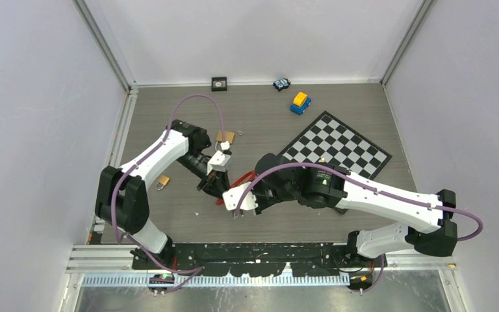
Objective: Unlock with the key
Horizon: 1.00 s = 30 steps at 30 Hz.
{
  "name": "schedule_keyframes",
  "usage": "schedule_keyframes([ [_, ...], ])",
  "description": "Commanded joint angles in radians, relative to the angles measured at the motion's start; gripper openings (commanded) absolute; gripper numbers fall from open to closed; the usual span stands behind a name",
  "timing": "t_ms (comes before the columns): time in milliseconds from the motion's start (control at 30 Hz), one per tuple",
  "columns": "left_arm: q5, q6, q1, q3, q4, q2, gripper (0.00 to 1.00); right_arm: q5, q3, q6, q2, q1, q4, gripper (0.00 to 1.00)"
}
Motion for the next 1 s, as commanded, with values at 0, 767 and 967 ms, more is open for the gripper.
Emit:
schedule_keyframes([
  [0,0.074,0.005,-0.001,0.033,-0.226,-0.019,0.0,-0.001,0.058,0.008,0.015,0.002,0.022,0.01],
  [767,0.079,0.003,-0.001,0.033,-0.226,-0.022,0.0,-0.019,0.044,-0.015,0.044,0.009,0.018,0.01],
  [967,0.084,0.004,-0.001,0.031,-0.226,-0.027,0.0,-0.014,0.033,-0.013,0.059,0.015,0.034,0.01],
])
